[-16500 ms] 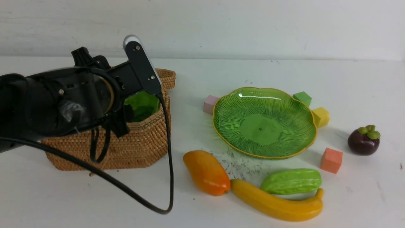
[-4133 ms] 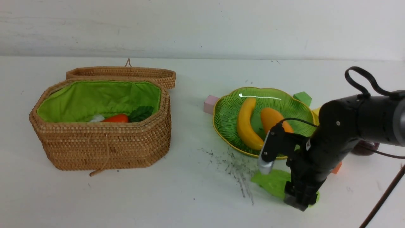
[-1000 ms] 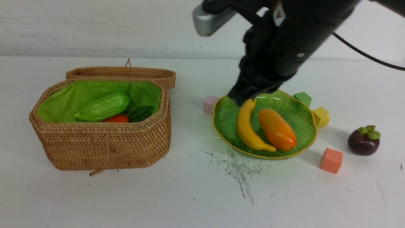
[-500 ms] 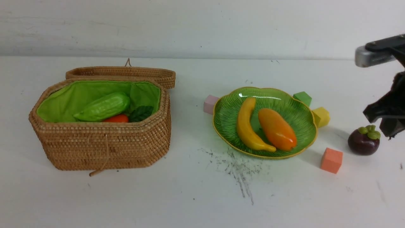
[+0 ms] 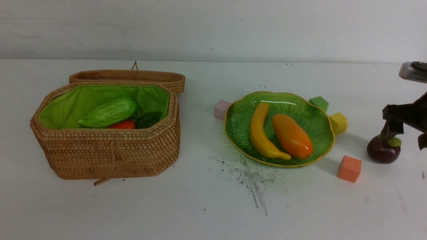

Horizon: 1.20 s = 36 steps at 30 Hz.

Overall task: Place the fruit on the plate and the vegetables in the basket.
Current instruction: Use the right arm to grab a mangosteen and put it into the right plate

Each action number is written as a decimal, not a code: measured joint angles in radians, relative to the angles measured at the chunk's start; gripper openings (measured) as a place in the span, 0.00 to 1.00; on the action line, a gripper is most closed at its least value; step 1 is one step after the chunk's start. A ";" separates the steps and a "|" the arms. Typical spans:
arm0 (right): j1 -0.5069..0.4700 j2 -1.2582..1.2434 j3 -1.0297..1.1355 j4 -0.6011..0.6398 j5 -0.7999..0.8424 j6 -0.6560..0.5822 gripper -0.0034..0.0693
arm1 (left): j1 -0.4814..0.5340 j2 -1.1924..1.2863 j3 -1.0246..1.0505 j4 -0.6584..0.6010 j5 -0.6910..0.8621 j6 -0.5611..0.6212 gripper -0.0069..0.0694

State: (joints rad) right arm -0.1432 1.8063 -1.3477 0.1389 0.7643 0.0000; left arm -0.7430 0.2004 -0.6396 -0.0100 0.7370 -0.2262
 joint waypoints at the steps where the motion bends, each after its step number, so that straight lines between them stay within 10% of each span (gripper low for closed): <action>1: 0.000 0.023 0.000 0.001 -0.020 0.000 0.97 | 0.000 0.000 0.000 0.000 0.000 0.000 0.14; 15: -0.001 0.208 -0.015 0.001 -0.272 0.000 0.88 | 0.000 0.000 0.000 -0.001 0.000 0.003 0.16; 36: 0.068 -0.074 -0.010 0.170 -0.139 -0.135 0.86 | 0.000 0.000 0.000 -0.009 0.000 0.003 0.17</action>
State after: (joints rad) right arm -0.0749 1.7319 -1.3576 0.3090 0.6254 -0.1352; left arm -0.7430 0.2004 -0.6396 -0.0189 0.7370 -0.2235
